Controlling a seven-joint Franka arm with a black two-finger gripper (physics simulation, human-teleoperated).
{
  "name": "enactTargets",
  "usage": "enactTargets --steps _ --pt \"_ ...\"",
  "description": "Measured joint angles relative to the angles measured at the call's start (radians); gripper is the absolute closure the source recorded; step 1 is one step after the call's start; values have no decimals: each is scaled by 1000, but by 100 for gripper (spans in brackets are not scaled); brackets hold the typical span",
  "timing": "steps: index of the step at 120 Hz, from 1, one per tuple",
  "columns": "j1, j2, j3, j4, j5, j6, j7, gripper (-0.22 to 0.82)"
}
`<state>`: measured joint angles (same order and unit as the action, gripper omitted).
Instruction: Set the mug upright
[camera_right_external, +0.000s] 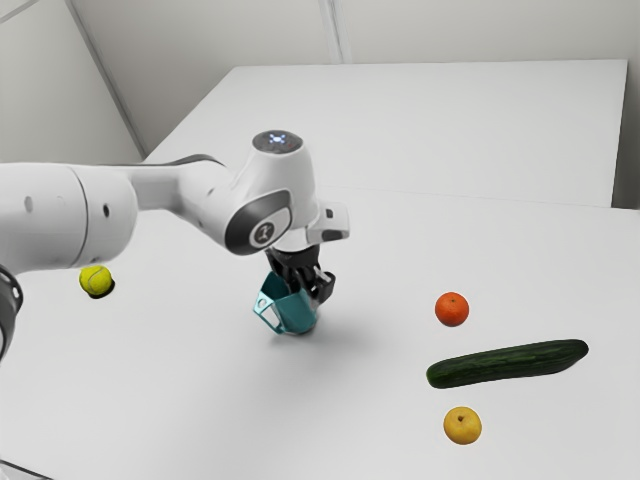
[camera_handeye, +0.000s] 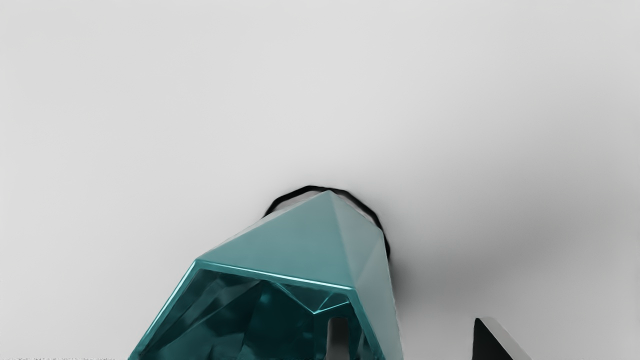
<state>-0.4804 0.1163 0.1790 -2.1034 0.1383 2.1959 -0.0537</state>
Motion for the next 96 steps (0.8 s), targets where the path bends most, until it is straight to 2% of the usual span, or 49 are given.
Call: enactTargets --steps 15,27,34,37,46,52,74,96 --pt "-4 -50 -5 3 -4 -18 -15 20" --pt "-3 -70 -6 22 -10 -35 -24 13" --pt "3 -59 -7 76 -18 -56 -18 10" --pt "14 -52 -14 103 -29 -67 -12 8" --pt "139 -46 -116 154 -74 -93 22 6" --pt "188 -57 -142 184 -94 -112 47 5" --pt "247 -25 -153 459 -114 -283 136 2" --pt "254 3 -154 577 -123 -422 215 1"
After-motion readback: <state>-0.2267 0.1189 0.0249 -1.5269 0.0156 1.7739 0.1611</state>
